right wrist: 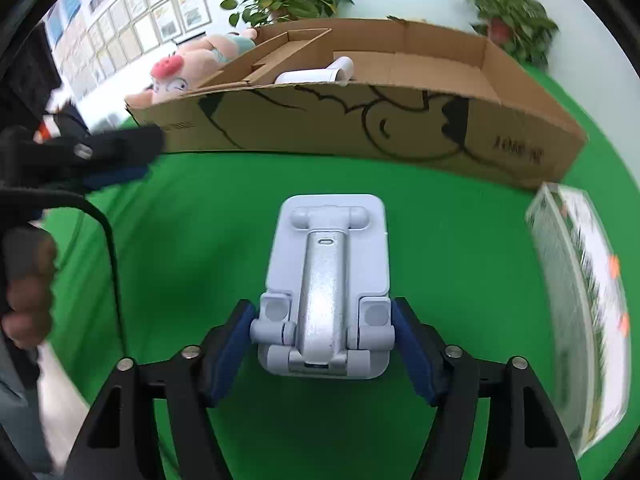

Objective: Organize objects
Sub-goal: 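Reach the right gripper to the white phone stand and grasp it, then lift the phone stand with the right gripper and carry it over the box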

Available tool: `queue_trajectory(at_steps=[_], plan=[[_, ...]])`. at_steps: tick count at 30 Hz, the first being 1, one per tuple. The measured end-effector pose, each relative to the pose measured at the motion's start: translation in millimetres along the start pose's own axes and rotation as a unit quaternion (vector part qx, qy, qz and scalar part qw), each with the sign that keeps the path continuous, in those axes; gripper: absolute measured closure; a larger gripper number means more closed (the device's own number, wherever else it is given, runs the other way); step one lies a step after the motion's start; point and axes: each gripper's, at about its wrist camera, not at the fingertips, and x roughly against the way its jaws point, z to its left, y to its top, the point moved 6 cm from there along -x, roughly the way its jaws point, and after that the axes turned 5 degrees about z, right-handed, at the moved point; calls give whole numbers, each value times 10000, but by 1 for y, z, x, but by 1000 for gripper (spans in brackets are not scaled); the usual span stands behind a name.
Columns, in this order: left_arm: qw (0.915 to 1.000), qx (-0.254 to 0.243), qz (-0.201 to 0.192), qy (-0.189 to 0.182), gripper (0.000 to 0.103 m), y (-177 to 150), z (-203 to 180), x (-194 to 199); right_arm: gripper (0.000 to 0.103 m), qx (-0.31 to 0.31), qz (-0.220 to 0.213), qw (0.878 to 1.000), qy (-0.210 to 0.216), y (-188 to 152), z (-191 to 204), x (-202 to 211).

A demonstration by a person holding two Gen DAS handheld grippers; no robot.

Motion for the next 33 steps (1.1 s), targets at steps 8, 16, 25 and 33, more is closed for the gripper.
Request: queue_trajectory(at_steps=[8,16,25,33], plan=[[9911,386,983,-811,22,1,-16,-54,12,438,-222,9983,-306,-13,16,-2],[9858,318,1120,-1208,29,-22,-38,-56,25,577,-477,9957,-540,-8,18,-6],[9850,403,1105,-1261,38,-52,-50,-46,36,296,-534,9961,-630,-24,23,5],[9866,724,1013,-1054,65,-70,-48,-41,36,-134,-486,9980,-369,-50,15,23]])
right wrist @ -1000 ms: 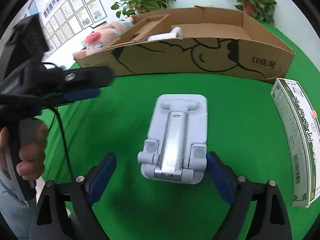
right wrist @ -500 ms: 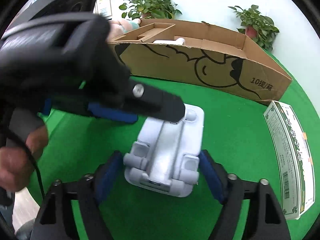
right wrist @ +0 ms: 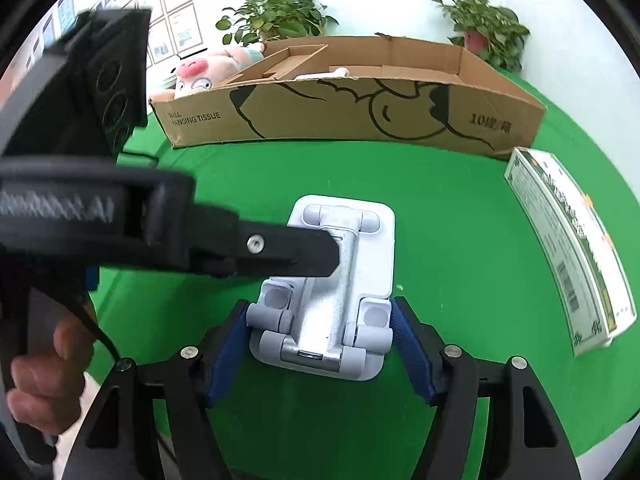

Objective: Organize objects
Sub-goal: 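Lift the phone stand with the right gripper and carry it over the box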

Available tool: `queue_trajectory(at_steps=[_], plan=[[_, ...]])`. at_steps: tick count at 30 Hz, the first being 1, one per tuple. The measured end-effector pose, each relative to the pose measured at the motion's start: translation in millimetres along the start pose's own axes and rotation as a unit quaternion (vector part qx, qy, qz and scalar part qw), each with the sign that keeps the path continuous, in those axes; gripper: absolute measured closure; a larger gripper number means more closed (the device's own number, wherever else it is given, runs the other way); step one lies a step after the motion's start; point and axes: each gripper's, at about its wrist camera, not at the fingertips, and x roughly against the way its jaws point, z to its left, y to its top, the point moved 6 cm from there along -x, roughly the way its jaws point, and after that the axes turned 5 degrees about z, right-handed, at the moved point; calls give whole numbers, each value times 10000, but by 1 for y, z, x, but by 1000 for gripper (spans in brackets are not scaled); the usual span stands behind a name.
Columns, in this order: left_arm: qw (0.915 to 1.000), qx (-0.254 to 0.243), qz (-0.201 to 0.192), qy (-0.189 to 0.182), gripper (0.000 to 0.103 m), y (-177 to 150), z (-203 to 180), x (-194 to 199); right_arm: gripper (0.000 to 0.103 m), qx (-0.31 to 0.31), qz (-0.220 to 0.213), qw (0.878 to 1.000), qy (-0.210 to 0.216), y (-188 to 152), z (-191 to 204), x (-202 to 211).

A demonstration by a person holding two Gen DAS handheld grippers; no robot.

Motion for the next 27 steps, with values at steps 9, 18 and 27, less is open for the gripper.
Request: queue_trajectory(at_steps=[9,18,27], plan=[[9999,76,-47,116,70,-9,-2,1,36,-79,-22,10000,48,-16,5,8],[9984,-289,-445,192,85,9,-28,28,37,-28,-443,9989,-115,4,10,24],[9945,-643,-744,356,90,40,-54,48,37,-15,-875,9959,-243,39,7,42]])
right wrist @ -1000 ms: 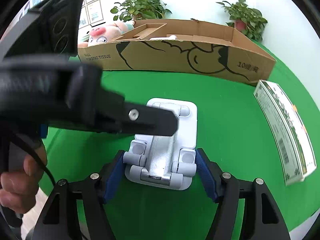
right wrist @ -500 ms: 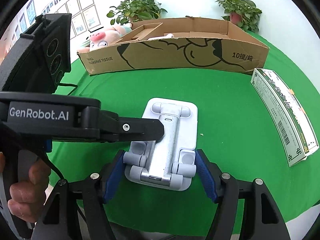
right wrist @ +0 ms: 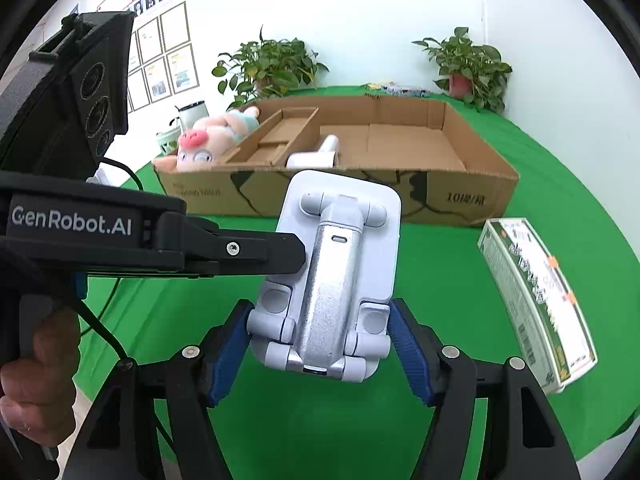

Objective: Organize objects
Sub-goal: 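Lift the phone stand with the right gripper and carry it over the box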

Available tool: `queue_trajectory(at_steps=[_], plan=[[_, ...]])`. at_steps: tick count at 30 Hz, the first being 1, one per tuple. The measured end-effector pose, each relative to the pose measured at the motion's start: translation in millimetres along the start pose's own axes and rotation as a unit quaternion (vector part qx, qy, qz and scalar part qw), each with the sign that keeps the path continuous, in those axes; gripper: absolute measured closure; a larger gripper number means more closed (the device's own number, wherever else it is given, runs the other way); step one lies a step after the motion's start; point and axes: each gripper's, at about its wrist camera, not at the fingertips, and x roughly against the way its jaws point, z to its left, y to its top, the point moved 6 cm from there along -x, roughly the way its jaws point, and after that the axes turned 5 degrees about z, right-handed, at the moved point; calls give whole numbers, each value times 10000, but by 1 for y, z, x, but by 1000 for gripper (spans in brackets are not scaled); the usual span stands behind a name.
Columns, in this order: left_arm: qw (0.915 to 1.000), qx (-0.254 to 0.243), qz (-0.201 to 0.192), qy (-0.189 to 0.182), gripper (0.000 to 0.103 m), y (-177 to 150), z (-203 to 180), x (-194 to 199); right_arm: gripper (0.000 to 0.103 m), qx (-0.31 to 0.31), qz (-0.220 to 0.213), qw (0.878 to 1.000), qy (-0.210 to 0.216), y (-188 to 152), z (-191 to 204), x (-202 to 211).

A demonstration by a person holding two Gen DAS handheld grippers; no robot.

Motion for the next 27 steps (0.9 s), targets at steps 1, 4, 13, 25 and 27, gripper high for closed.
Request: queue_trajectory(at_steps=[1,4,13,25,27], plan=[[10000,-2,-25,5,90,4,0,5,37,7,-25,10000,-14,3,-1,1],[9999,-21,-102,21,90,16,-3,7,37,38,-106,9999,-72,15,-2,3],[9990,-261,-357,-13,90,58,-22,21,37,125,-468,9986,-193,63,-7,16],[9994,-182,-296,13,90,87,-18,17,37,69,-449,9987,-228,94,-16,3],[9994,-196,-286,37,90,96,-18,16,37,48,-416,9989,-202,99,-16,-1]])
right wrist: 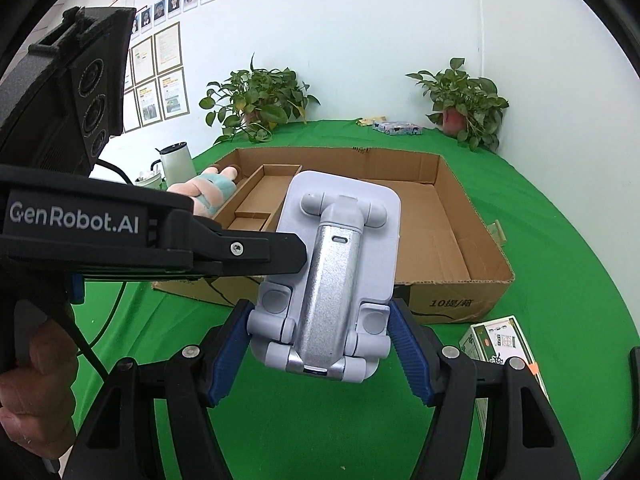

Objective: Organize objects
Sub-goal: 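Lift the phone stand with the right gripper and carry it over the box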

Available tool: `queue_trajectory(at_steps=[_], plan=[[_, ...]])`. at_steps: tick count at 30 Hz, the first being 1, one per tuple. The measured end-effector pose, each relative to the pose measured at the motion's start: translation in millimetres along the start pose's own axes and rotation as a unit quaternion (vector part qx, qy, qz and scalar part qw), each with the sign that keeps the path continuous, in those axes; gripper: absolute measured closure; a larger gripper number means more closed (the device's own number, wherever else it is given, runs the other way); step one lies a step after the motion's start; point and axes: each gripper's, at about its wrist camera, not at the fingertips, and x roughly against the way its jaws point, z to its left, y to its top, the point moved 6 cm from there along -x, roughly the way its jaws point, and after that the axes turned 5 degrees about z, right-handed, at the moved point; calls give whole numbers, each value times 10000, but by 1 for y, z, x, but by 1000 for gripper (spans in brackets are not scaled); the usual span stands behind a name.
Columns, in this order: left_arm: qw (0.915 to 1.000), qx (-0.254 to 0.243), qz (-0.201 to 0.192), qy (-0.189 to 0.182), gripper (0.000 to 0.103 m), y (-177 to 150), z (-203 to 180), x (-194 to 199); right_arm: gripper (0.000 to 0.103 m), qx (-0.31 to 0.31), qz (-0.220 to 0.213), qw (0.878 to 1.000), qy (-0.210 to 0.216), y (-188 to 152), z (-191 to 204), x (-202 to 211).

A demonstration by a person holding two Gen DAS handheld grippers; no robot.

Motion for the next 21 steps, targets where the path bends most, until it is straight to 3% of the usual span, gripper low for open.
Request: queue_trajectory(at_steps=[12,21], plan=[[9999,-86,46,82,90,78,-1,-18,37,123,42,9999,80,78,-24,-26],[9985,233,415,282,89,103,31,-55,37,63,629,9973,361,106,-43,-85]])
